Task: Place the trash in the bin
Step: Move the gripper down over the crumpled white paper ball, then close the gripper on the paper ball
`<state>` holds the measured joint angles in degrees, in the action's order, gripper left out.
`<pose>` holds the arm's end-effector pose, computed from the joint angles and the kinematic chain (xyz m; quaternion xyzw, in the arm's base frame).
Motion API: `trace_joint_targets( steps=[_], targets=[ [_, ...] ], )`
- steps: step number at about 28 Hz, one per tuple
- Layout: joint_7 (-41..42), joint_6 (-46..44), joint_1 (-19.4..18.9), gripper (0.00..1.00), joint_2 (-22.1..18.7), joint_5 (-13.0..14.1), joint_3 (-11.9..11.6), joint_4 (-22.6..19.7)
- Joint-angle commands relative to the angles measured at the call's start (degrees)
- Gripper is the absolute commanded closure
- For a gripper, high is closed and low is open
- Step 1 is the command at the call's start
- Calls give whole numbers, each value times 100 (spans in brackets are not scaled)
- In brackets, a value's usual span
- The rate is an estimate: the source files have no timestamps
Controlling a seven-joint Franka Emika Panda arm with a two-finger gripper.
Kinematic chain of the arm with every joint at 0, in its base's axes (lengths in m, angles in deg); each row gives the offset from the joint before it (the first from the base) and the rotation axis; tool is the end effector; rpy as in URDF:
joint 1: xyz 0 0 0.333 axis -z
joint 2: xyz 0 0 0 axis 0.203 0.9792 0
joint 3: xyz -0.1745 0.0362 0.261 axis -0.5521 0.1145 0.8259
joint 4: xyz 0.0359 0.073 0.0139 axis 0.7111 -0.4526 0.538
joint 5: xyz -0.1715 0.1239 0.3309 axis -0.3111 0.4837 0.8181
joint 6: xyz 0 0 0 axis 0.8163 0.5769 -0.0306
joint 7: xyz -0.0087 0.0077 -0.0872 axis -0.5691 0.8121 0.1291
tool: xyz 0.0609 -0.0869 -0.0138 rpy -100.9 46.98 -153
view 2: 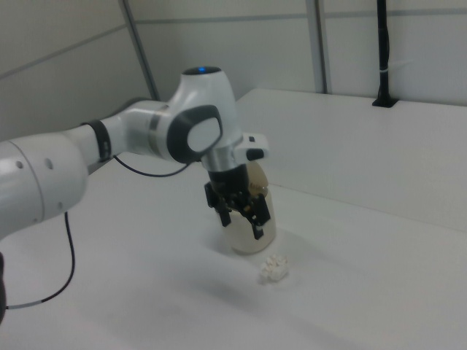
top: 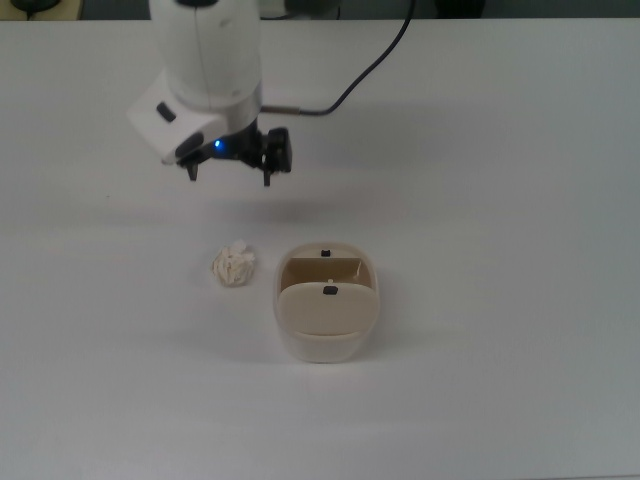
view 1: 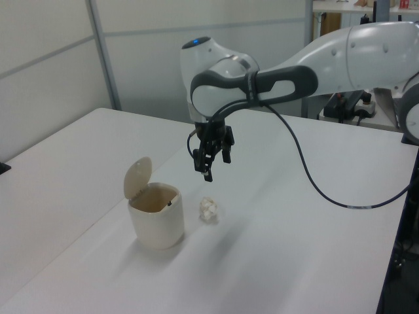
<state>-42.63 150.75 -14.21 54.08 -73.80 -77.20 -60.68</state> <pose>0.6589 -0.0194 0.4663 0.9990 -0.0296 -0.0228 0.0255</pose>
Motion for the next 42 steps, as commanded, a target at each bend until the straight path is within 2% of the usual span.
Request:
trace_joint_targets(
  steps=[1, 12, 28, 29, 31, 35, 37, 42],
  targets=[
    [129, 389, 100, 0, 247, 20, -16, -95],
    [76, 1136, 118, 0, 915, -33, -24, -95],
    [-134, 1752, 56, 0, 1355, -33, -7, -86],
    [-135, 1752, 56, 1, 1372, -33, -7, -77],
    [-135, 1752, 56, 14, 1373, -24, -7, -77],
    [-135, 1752, 65, 19, 1381, 11, -7, -77],
    [-135, 1752, 65, 41, 1381, 29, -7, -77],
    [-144, 1743, 83, 48, 1373, 55, -7, -68]
  ],
)
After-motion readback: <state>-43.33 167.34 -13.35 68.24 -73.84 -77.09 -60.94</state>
